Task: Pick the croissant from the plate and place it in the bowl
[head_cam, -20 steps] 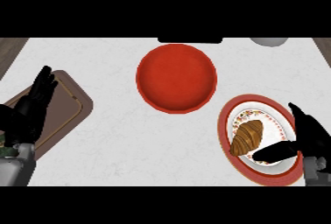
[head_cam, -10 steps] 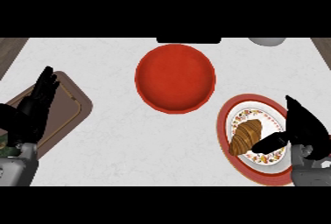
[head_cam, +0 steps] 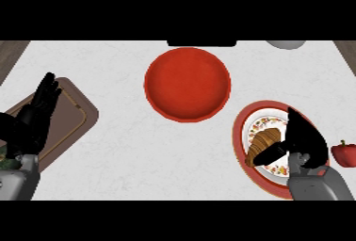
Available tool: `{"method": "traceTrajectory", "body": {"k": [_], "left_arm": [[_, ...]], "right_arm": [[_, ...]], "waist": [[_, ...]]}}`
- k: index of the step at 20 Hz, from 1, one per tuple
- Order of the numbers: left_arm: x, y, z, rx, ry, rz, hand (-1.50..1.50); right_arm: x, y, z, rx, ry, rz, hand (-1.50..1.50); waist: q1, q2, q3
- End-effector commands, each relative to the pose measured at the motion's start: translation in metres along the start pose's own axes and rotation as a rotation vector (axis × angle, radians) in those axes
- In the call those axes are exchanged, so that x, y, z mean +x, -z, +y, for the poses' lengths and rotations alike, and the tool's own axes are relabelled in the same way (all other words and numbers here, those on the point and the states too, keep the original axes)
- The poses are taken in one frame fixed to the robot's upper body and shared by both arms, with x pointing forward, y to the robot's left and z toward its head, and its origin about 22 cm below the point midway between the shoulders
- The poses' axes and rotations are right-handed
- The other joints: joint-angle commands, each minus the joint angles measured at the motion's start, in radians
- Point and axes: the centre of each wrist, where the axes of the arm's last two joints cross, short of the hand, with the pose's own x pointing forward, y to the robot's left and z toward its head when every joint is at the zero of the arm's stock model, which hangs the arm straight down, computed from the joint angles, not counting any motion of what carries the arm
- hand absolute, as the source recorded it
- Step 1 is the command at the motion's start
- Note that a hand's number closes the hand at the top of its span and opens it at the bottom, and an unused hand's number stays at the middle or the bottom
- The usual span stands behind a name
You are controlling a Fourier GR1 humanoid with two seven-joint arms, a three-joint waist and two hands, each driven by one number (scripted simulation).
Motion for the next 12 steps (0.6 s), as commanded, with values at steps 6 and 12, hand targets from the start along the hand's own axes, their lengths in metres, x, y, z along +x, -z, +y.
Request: {"method": "traceTrajectory", "body": {"k": [6, 12], "left_arm": [[0.002, -0.003, 0.007, -0.008, 0.004, -0.003, 0.00], [-0.005, -0.001, 0.002, -0.015, 0.002, 0.002, 0.00]], "right_arm": [[0.015, -0.004, 0.016, -0.013, -0.052, 0.239, -1.50], [0.023, 0.007, 0.018, 0.020, -0.044, 0.247, -1.50]], "waist": [[0.002, 0.000, 0.002], [0.001, 0.002, 0.002]]}}
